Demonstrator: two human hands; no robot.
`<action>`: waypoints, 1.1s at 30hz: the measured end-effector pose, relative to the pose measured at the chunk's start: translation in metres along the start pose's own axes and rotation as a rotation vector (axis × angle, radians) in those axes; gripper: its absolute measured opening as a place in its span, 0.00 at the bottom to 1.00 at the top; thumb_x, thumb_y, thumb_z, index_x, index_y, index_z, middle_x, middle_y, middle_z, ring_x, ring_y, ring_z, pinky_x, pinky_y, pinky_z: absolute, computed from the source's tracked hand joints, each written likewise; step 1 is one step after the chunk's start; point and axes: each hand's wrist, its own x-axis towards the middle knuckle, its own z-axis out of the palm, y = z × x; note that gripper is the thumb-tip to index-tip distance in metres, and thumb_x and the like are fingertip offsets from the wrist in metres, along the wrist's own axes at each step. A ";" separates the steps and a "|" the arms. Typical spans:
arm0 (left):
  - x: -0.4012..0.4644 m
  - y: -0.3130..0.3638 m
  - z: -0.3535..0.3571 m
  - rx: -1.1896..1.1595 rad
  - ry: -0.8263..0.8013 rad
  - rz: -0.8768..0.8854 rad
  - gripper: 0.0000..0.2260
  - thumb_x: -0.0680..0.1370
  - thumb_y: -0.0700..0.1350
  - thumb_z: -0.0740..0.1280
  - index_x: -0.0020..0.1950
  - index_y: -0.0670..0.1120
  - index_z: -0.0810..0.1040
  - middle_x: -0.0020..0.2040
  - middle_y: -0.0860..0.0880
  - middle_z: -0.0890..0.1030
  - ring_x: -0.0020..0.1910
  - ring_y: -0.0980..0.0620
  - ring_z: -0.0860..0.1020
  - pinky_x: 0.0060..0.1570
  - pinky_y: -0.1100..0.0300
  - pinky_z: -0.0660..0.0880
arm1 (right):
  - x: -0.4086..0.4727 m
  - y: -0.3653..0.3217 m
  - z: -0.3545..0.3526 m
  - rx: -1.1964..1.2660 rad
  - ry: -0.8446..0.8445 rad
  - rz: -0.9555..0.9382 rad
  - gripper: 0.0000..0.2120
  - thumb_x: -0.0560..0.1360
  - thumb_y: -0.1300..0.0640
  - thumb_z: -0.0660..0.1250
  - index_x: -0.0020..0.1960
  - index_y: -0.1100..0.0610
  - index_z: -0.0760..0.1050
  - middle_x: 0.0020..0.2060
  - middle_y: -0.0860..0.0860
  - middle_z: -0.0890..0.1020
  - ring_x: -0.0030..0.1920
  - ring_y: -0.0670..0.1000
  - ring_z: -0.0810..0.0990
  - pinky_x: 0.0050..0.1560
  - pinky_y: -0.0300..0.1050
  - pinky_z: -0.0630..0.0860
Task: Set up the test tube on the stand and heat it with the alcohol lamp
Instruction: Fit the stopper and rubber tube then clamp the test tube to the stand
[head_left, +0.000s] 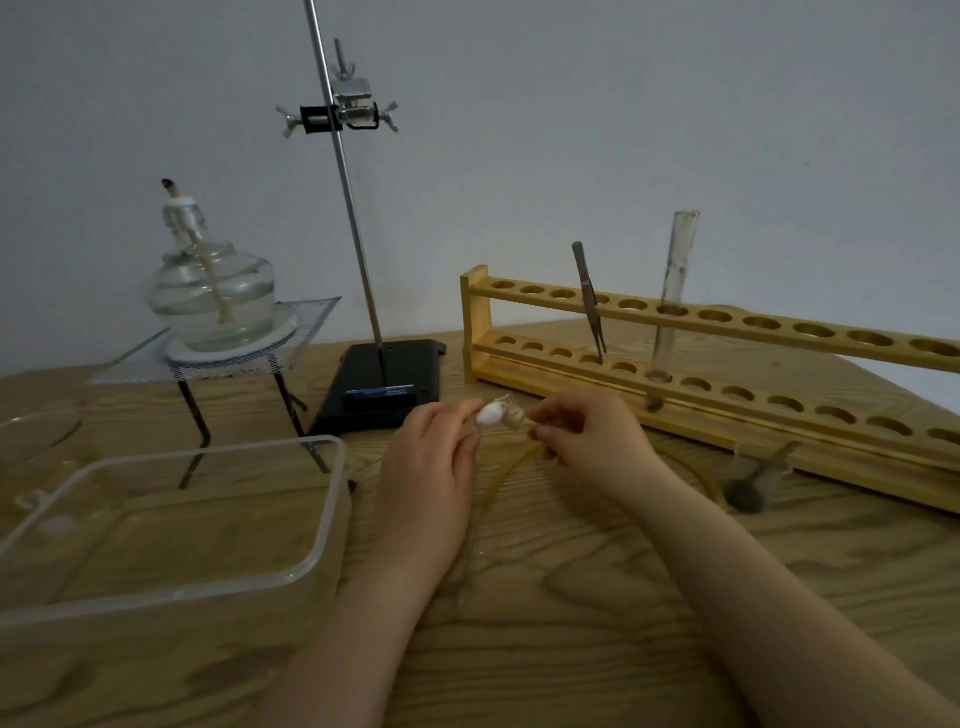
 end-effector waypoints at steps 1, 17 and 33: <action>0.000 -0.001 0.000 0.004 0.000 -0.012 0.14 0.79 0.46 0.59 0.65 0.53 0.72 0.56 0.59 0.69 0.54 0.63 0.67 0.50 0.71 0.63 | 0.000 0.000 -0.002 0.016 0.014 0.006 0.09 0.75 0.61 0.67 0.52 0.50 0.79 0.43 0.46 0.81 0.45 0.45 0.80 0.44 0.37 0.76; 0.002 -0.009 0.005 0.059 0.008 -0.038 0.13 0.79 0.44 0.61 0.63 0.52 0.74 0.57 0.53 0.74 0.55 0.55 0.70 0.54 0.60 0.68 | -0.001 -0.002 -0.014 -0.066 0.060 -0.036 0.10 0.75 0.61 0.67 0.52 0.49 0.80 0.44 0.46 0.81 0.49 0.48 0.78 0.53 0.44 0.75; 0.002 -0.015 0.011 0.122 -0.073 0.007 0.12 0.79 0.46 0.60 0.62 0.53 0.74 0.54 0.54 0.77 0.51 0.57 0.68 0.51 0.63 0.62 | 0.004 0.009 -0.017 -0.103 -0.012 -0.123 0.09 0.72 0.53 0.71 0.52 0.49 0.82 0.41 0.44 0.82 0.44 0.44 0.78 0.46 0.41 0.77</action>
